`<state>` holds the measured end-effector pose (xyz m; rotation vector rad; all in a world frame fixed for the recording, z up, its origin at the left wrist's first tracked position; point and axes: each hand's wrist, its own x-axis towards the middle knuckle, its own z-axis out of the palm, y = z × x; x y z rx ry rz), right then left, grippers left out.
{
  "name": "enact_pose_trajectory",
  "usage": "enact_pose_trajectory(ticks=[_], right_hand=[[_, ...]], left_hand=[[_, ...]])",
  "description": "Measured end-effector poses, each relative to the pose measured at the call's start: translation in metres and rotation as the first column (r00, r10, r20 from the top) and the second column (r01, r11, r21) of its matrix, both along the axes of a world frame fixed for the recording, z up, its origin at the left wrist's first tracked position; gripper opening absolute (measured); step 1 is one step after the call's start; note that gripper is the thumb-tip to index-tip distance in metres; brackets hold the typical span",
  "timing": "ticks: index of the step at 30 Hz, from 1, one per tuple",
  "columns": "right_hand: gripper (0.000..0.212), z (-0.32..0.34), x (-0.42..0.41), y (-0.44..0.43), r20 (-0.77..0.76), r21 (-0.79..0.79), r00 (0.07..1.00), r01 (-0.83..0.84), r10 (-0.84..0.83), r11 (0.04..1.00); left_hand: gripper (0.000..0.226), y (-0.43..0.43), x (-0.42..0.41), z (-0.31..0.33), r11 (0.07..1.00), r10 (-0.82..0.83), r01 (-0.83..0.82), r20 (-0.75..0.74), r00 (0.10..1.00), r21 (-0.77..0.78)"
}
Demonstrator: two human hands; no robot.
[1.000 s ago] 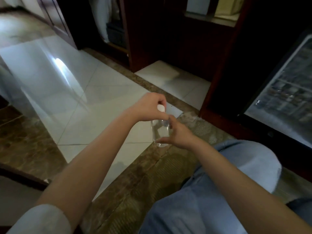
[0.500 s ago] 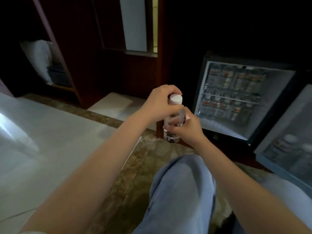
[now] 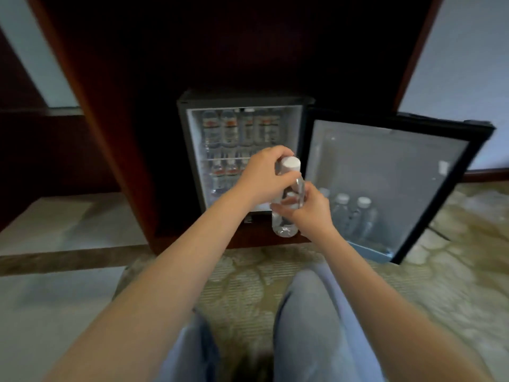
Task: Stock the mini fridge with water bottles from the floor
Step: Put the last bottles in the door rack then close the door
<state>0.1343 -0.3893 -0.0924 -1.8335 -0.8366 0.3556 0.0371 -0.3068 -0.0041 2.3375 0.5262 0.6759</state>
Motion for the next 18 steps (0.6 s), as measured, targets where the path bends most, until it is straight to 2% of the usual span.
enact_pose_trajectory(ticks=[4, 9, 13, 18], right_hand=[[0.048, -0.021, 0.048, -0.038, -0.007, -0.011, 0.981, 0.194, -0.194, 0.981], [0.050, -0.047, 0.095, -0.074, -0.063, -0.033, 0.932, 0.355, -0.357, 0.934], [0.048, -0.062, 0.127, -0.097, -0.097, -0.040, 0.874, 0.475, -0.477, 0.879], [0.053, -0.084, 0.161, -0.112, -0.142, -0.053, 0.810, 0.568, -0.569, 0.821]], left_hand=[[0.054, -0.019, 0.046, -0.022, 0.994, -0.062, 0.053, -0.096, 0.993, -0.094], [0.046, -0.028, 0.096, -0.061, 0.984, -0.070, 0.032, -0.218, 0.973, -0.175], [0.044, -0.032, 0.136, -0.086, 0.989, -0.114, 0.068, -0.400, 0.909, -0.129], [0.057, -0.034, 0.182, -0.104, 0.981, -0.139, 0.192, -0.609, 0.781, 0.023]])
